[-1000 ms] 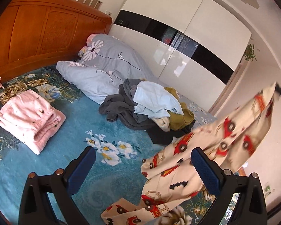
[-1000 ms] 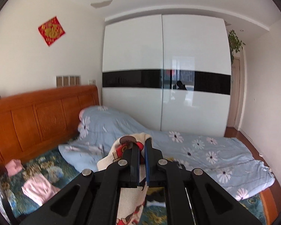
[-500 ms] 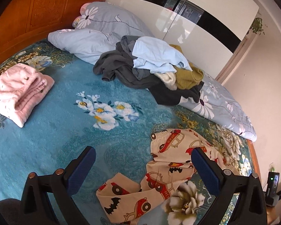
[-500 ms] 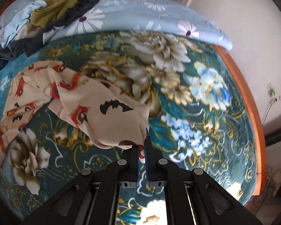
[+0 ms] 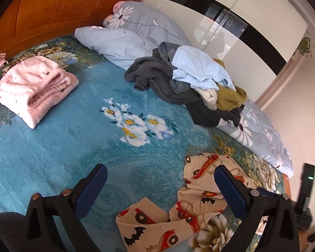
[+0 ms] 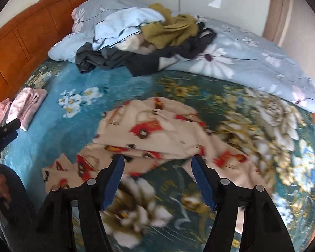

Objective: Fold clothes
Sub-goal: 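Lower the car-print pajamas onto the open blanket with the right gripper, then grasp the pajama waistband with the left gripper while the right gripper holds the fabric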

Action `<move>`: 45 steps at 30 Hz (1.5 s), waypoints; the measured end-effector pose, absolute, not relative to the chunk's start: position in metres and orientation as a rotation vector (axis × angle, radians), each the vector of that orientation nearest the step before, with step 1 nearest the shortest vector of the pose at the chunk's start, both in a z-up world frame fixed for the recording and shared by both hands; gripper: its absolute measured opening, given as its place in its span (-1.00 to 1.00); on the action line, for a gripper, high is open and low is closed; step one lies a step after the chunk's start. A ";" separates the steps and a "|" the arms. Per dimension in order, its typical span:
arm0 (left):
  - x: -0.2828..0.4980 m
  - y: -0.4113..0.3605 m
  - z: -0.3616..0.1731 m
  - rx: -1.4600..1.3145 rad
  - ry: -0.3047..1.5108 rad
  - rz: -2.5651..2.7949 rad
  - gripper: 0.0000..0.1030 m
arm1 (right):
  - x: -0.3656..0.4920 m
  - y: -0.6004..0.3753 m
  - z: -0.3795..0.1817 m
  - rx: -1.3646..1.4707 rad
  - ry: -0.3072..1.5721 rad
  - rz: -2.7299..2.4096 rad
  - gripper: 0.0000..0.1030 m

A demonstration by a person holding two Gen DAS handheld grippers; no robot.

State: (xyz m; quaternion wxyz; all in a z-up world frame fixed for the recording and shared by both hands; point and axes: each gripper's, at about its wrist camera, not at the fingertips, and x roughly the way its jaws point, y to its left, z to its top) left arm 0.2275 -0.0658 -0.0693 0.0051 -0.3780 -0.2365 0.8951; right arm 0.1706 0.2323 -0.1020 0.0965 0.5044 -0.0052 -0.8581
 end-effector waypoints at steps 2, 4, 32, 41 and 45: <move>0.234 -0.077 -0.057 -1.121 -0.769 2.842 1.00 | 0.136 0.181 -0.128 1.516 -0.038 -2.452 0.31; 0.239 -0.086 -0.048 -1.073 -0.808 2.851 1.00 | 0.105 0.134 -0.154 1.558 0.013 -2.403 0.31; 0.233 -0.126 -0.101 -1.438 -1.192 2.561 1.00 | 0.131 0.103 -0.111 1.187 -0.258 -2.356 -0.91; 0.210 -0.088 -0.140 -1.533 -1.321 2.129 0.98 | 0.197 0.077 -0.121 1.211 -0.212 -2.137 -0.91; 0.210 -0.062 -0.157 -1.625 -1.271 2.018 0.91 | 0.220 0.096 -0.124 1.233 -0.214 -2.151 -0.91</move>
